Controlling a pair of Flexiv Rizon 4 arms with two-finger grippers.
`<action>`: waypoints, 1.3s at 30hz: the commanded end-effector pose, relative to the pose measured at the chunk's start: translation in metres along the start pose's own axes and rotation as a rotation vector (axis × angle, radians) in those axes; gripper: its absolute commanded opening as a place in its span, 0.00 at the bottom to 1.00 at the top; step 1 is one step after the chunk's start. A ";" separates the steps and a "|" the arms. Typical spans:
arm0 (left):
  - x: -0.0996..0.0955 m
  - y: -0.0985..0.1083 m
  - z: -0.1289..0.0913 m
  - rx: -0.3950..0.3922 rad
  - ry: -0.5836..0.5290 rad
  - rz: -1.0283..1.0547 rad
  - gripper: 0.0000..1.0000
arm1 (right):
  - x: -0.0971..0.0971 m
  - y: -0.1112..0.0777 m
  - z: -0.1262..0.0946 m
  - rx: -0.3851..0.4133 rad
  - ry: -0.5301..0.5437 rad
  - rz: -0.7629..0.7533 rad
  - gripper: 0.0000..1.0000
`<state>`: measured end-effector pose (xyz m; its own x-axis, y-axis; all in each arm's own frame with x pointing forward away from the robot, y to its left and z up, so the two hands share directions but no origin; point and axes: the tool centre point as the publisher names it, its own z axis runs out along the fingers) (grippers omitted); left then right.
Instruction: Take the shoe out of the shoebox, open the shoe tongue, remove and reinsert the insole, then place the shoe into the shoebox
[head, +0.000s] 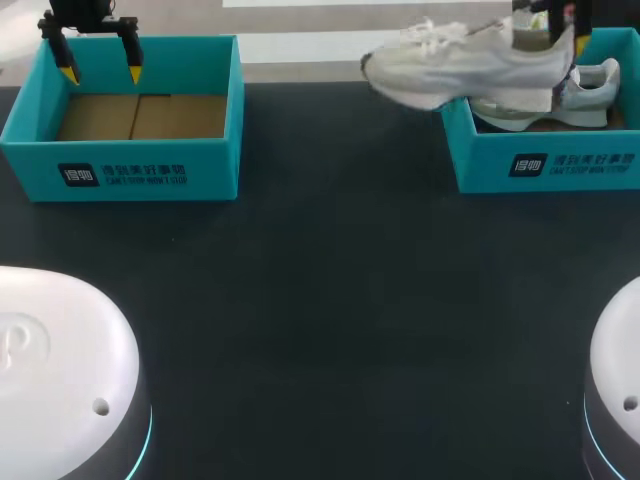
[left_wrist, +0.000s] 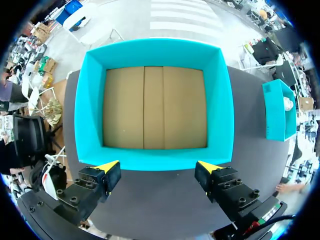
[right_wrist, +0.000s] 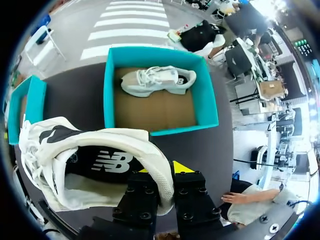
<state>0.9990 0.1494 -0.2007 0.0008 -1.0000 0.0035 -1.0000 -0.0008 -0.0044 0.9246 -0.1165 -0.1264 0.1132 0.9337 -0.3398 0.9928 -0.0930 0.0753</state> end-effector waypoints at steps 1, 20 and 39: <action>0.000 0.000 0.000 -0.001 -0.001 0.000 1.00 | 0.028 -0.057 -0.007 -0.068 -0.028 -0.013 0.00; 0.000 0.000 0.000 -0.001 -0.001 0.000 1.00 | 0.147 -0.200 -0.042 -0.098 -0.046 -0.085 0.00; 0.000 0.000 0.000 -0.001 -0.001 0.000 1.00 | 0.193 -0.248 -0.045 0.021 -0.070 -0.109 0.00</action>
<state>0.9990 0.1494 -0.2007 0.0009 -1.0000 0.0035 -1.0000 -0.0009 -0.0044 0.6979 0.0983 -0.1696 0.0064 0.9150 -0.4034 0.9999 0.0005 0.0170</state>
